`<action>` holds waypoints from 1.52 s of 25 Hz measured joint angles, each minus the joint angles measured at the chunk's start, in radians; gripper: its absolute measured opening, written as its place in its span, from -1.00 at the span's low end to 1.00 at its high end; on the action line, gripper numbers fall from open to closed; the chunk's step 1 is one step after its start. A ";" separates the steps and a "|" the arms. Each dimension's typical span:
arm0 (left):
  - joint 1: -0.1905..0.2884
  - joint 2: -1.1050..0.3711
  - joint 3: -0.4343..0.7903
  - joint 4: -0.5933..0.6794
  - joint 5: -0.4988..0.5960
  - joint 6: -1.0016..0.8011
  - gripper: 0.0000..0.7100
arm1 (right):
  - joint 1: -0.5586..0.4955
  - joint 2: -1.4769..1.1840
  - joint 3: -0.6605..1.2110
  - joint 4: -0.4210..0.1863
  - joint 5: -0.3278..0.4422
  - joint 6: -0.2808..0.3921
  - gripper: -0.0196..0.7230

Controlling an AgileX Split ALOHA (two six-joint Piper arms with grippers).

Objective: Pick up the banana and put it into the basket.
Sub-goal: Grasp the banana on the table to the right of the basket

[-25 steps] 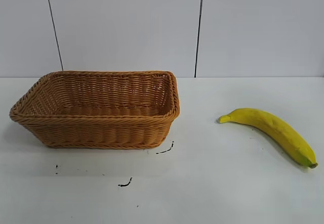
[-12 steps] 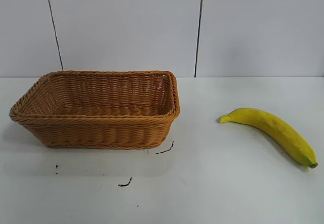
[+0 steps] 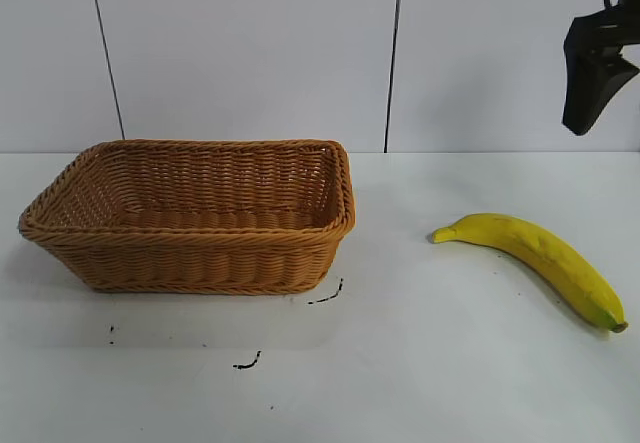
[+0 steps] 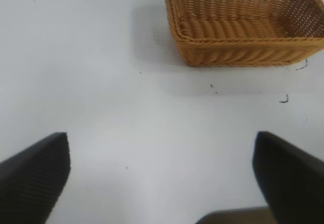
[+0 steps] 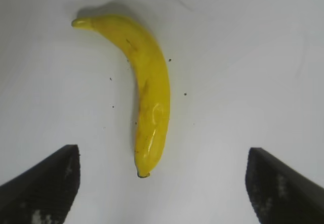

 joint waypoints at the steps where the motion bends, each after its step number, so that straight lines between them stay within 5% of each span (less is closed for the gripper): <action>1: 0.000 0.000 0.000 0.000 0.000 0.000 0.96 | 0.006 0.000 0.000 -0.002 -0.006 -0.005 0.76; 12: 0.000 0.000 0.000 0.000 0.000 0.000 0.96 | 0.011 0.068 -0.002 -0.041 -0.055 -0.009 0.76; 32: 0.000 0.000 0.000 0.000 0.000 0.000 0.96 | 0.011 0.377 -0.002 -0.044 -0.275 0.036 0.76; 38: 0.000 0.000 0.000 0.000 0.000 0.000 0.96 | 0.011 0.403 -0.002 -0.044 -0.281 0.037 0.76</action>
